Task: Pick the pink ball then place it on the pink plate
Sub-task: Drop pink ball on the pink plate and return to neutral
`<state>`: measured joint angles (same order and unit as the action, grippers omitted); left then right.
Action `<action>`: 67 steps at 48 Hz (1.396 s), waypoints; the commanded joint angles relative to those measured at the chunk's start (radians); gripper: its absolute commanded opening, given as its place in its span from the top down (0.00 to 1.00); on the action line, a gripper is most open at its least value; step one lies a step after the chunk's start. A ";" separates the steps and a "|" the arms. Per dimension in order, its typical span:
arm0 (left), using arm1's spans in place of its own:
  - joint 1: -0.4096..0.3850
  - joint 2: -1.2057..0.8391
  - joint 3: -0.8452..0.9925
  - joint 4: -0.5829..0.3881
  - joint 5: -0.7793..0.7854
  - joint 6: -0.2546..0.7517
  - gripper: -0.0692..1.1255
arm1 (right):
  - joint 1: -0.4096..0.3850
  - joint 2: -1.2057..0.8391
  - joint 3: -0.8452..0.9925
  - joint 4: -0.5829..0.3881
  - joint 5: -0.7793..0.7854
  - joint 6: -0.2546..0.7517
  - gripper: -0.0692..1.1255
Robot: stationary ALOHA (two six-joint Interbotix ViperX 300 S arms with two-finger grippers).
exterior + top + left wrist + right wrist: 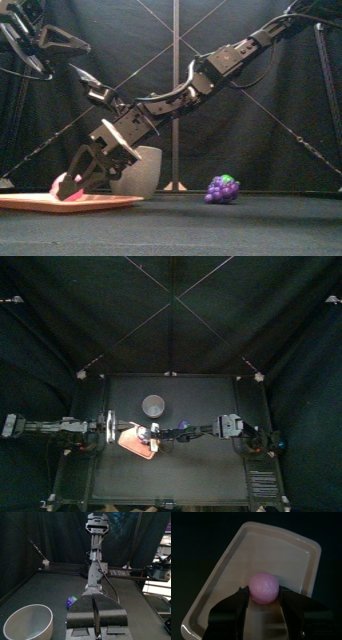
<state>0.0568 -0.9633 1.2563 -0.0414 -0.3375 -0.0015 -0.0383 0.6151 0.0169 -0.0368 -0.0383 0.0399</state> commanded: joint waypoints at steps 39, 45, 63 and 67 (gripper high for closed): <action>-0.002 0.005 0.000 -0.008 -0.032 0.000 0.87 | 0.006 -0.210 0.213 0.078 -0.170 0.002 0.19; -0.002 0.003 -0.002 -0.008 -0.034 0.000 0.87 | 0.009 -0.204 0.201 0.086 -0.152 0.002 0.10; -0.003 0.005 0.005 -0.008 -0.034 -0.002 0.87 | 0.009 -0.302 0.322 0.071 -0.212 0.000 0.08; -0.003 0.005 0.008 -0.009 -0.034 -0.002 0.87 | 0.008 -0.365 0.397 0.072 -0.265 0.000 0.08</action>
<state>0.0552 -0.9633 1.2763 -0.0476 -0.3605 -0.0031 -0.0291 0.3513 0.3651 0.0322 -0.2531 0.0414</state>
